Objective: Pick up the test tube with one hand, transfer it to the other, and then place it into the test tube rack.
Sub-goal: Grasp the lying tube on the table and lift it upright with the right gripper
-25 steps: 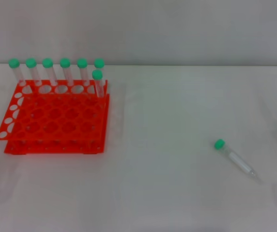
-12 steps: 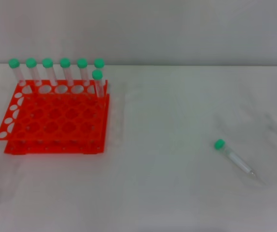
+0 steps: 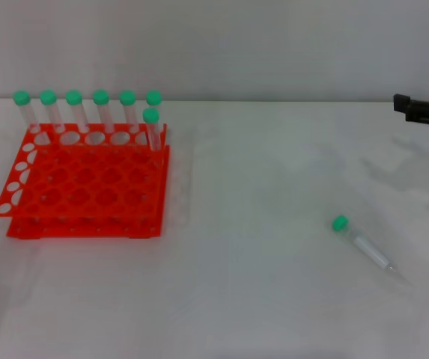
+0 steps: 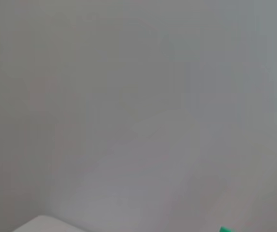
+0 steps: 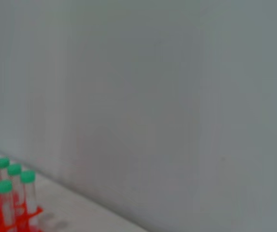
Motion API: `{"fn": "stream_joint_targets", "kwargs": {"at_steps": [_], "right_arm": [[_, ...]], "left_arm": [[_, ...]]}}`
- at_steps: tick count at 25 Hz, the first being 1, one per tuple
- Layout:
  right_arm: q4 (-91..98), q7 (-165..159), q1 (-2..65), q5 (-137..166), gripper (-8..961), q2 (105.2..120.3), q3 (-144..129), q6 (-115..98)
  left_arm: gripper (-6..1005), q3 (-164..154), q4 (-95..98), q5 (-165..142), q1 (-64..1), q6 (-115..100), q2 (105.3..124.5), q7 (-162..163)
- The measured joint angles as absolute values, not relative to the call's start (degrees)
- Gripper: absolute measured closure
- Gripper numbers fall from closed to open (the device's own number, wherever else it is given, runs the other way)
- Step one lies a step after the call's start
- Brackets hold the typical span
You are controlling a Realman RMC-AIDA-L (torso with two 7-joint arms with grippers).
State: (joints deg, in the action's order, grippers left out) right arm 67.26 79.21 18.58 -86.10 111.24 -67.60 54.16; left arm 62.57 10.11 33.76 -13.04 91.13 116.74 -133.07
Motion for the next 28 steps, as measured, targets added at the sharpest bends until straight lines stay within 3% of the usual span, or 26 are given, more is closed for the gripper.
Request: {"fn": "stream_joint_targets", "kwargs": {"at_steps": [9, 13, 28], "right_arm": [[106.07, 29.83, 23.26, -34.67, 97, 115.48, -71.15, 78.05], [112.28, 17.34, 27.72, -23.30, 98, 115.32, -81.12, 87.48], [86.87, 0.89, 42.34, -19.59, 148, 116.12, -98.83, 91.83]], "left_arm": [[116, 62.37, 10.01, 33.75, -13.82, 89.84, 117.70, -133.07], [117, 62.24, 10.02, 33.75, -14.77, 89.51, 118.14, -133.03], [117, 62.27, 7.91, 33.31, -15.24, 88.49, 118.94, -134.04]]}}
